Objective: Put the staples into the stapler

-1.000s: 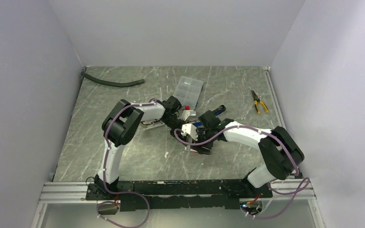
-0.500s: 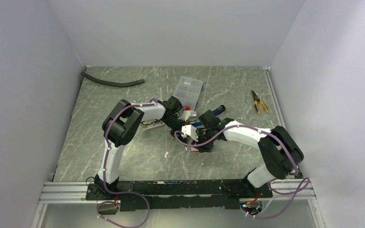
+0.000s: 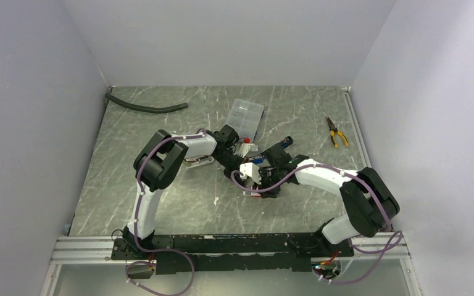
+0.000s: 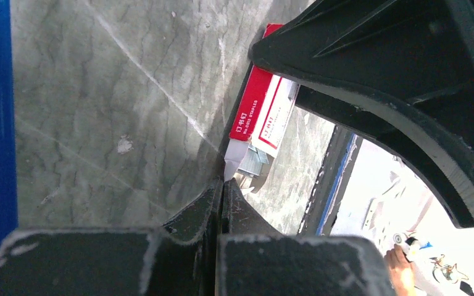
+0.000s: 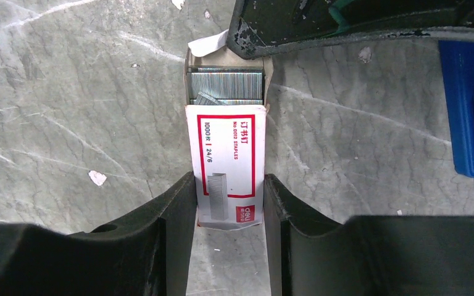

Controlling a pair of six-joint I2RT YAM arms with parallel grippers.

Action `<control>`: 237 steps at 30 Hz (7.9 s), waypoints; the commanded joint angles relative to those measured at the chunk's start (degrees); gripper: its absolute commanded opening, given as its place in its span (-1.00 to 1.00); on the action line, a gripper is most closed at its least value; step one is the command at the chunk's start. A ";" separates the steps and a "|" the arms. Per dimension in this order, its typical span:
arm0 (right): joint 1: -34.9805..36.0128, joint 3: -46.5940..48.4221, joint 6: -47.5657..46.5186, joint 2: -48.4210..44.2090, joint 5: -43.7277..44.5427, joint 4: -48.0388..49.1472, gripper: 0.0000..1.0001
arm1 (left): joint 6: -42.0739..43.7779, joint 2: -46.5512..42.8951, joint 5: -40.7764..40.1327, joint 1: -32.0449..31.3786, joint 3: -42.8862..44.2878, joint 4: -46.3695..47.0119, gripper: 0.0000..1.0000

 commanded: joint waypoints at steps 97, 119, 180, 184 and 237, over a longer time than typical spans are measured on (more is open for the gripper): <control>-6.24 -1.36 -2.22 -7.83 0.10 -8.02 0.52 | 4.50 -1.17 -4.56 -0.52 1.85 -5.52 -0.24; -20.08 -1.54 9.75 -35.14 1.41 -12.04 0.52 | 0.79 -13.32 -22.59 -8.36 0.92 -5.35 -0.07; -30.30 -1.78 7.29 -38.98 -5.69 -14.83 0.46 | -6.36 -5.50 -41.05 -19.55 9.49 -9.35 -0.63; -30.46 -1.73 7.15 -38.91 -5.89 -14.98 0.45 | -6.45 -5.20 -41.94 -19.88 9.96 -9.71 -0.66; -28.40 6.02 -15.20 -34.15 -36.86 -17.21 0.34 | -2.24 -16.26 4.82 -5.88 6.50 -5.49 -0.95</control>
